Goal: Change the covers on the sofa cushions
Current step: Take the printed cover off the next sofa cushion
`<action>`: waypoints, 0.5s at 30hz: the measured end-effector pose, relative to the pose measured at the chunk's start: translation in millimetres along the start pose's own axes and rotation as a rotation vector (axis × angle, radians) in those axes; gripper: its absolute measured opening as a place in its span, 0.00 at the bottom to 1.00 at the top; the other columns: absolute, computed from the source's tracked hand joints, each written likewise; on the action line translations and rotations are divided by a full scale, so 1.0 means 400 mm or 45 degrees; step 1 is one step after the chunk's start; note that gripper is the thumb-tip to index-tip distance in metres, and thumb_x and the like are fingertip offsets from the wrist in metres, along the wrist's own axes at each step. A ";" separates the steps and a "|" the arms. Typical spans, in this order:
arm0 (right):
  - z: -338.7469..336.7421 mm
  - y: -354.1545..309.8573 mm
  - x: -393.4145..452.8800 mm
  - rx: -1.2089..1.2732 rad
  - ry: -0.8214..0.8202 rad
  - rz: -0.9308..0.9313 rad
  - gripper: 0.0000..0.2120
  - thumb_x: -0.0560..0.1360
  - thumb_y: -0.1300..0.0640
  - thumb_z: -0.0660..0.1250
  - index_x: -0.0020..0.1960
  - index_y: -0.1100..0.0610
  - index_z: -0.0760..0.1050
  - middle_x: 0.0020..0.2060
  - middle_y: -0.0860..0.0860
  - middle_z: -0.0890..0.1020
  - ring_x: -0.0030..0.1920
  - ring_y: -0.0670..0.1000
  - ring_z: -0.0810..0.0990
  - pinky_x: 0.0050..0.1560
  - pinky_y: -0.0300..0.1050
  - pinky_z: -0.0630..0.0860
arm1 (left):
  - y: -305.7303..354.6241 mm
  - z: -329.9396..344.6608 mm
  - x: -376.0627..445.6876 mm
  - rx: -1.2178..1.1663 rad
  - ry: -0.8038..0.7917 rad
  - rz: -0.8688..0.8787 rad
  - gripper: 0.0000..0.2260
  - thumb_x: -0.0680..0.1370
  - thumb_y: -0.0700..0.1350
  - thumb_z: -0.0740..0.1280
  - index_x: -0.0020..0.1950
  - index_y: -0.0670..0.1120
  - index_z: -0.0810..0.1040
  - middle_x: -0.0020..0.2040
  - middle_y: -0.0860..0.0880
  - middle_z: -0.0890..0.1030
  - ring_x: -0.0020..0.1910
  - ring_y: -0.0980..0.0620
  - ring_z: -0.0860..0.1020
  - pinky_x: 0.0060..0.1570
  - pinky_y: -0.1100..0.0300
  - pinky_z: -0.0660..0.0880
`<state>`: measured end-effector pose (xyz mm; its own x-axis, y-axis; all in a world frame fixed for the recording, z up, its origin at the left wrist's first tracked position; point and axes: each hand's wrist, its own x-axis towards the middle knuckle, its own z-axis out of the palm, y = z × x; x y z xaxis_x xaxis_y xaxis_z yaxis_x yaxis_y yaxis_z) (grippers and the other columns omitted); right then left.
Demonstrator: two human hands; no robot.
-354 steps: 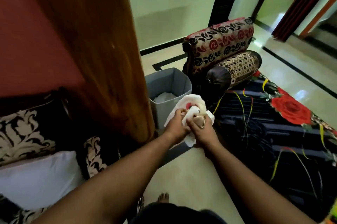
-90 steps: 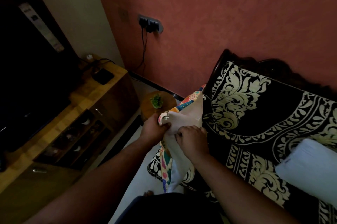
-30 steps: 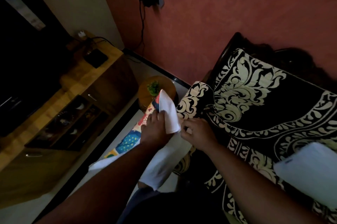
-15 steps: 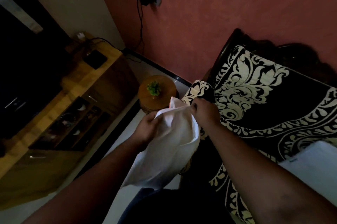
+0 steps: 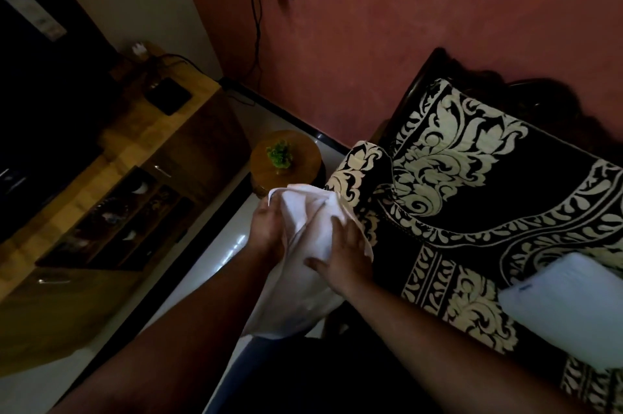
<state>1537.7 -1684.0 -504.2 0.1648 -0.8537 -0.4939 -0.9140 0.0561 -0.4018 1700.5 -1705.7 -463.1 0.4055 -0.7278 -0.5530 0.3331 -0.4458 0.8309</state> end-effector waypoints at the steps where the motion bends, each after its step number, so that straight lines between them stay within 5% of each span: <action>1: 0.003 0.012 0.000 -0.044 -0.059 -0.006 0.50 0.71 0.32 0.70 0.81 0.44 0.44 0.80 0.55 0.51 0.78 0.59 0.55 0.73 0.59 0.64 | -0.010 -0.015 0.008 0.156 -0.034 0.115 0.16 0.84 0.56 0.61 0.62 0.48 0.80 0.54 0.46 0.84 0.53 0.49 0.83 0.50 0.56 0.79; 3: 0.005 0.029 0.003 -0.129 -0.081 0.024 0.46 0.72 0.35 0.71 0.80 0.40 0.47 0.80 0.55 0.54 0.77 0.60 0.58 0.72 0.59 0.65 | -0.036 -0.060 0.035 0.773 -0.203 0.315 0.27 0.75 0.70 0.65 0.66 0.54 0.77 0.59 0.49 0.83 0.59 0.48 0.81 0.58 0.48 0.78; 6: -0.013 0.049 0.016 -0.261 -0.104 0.172 0.43 0.72 0.33 0.69 0.79 0.38 0.49 0.80 0.50 0.50 0.79 0.59 0.52 0.68 0.69 0.66 | -0.067 -0.122 0.047 1.655 -0.456 0.143 0.53 0.61 0.79 0.68 0.80 0.60 0.54 0.79 0.46 0.64 0.76 0.42 0.65 0.70 0.38 0.67; 8: -0.035 0.064 0.020 -0.325 -0.134 0.235 0.43 0.73 0.33 0.68 0.79 0.38 0.49 0.80 0.48 0.48 0.79 0.58 0.50 0.66 0.72 0.66 | -0.079 -0.157 0.027 1.735 -0.591 0.050 0.62 0.57 0.81 0.68 0.82 0.57 0.45 0.82 0.46 0.55 0.79 0.41 0.58 0.74 0.38 0.61; 15: -0.050 0.076 0.017 -0.655 0.010 0.182 0.28 0.80 0.43 0.60 0.78 0.48 0.59 0.80 0.53 0.53 0.78 0.57 0.55 0.67 0.62 0.67 | -0.120 -0.167 -0.068 1.545 -0.734 0.131 0.61 0.59 0.79 0.70 0.82 0.57 0.44 0.82 0.48 0.54 0.79 0.43 0.58 0.74 0.43 0.64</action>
<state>1503.7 -1698.4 -504.5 0.0240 -0.8602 -0.5094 -0.9911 -0.0871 0.1003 1730.5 -1629.7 -492.3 -0.1297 -0.7658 -0.6299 -0.7565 -0.3342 0.5621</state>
